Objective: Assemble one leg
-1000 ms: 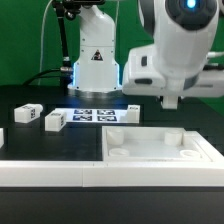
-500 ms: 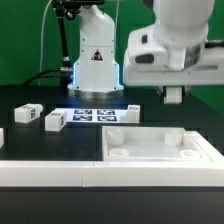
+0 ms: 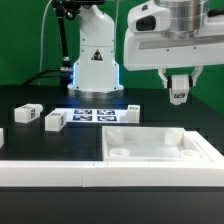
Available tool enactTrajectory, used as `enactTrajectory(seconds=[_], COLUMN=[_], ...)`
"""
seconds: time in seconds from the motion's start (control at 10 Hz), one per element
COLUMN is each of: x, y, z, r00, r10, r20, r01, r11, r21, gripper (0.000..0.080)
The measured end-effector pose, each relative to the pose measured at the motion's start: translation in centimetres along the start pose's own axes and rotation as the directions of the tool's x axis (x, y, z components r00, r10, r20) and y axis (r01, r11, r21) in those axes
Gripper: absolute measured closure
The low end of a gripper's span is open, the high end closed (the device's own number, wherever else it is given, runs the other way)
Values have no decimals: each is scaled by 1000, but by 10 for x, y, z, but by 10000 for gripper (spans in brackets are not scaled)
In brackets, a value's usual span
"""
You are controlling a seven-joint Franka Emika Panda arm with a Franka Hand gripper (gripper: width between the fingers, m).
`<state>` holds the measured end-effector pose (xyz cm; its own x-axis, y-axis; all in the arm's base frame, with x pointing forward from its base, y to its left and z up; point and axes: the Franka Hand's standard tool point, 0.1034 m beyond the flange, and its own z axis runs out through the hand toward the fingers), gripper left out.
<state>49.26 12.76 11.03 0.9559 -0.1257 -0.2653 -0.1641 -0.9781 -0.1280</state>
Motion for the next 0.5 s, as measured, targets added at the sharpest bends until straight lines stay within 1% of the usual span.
enactTrajectory(seconds=[0.1, 0.2, 0.3, 0.4, 0.5], x=[4, 6, 12, 21, 29], y=[-2, -2, -2, -3, -4], z=[-1, -2, -6, -14, -20], r00=[997, 988, 976, 955, 927], r10=[-5, -24, -49, -68, -95], r20=[-82, -153, -213, -289, -362], r01=[5, 24, 49, 67, 94], r11=[1000, 1000, 999, 998, 995], r21=[5, 3, -8, -12, -22], gripper=[508, 508, 508, 508, 508])
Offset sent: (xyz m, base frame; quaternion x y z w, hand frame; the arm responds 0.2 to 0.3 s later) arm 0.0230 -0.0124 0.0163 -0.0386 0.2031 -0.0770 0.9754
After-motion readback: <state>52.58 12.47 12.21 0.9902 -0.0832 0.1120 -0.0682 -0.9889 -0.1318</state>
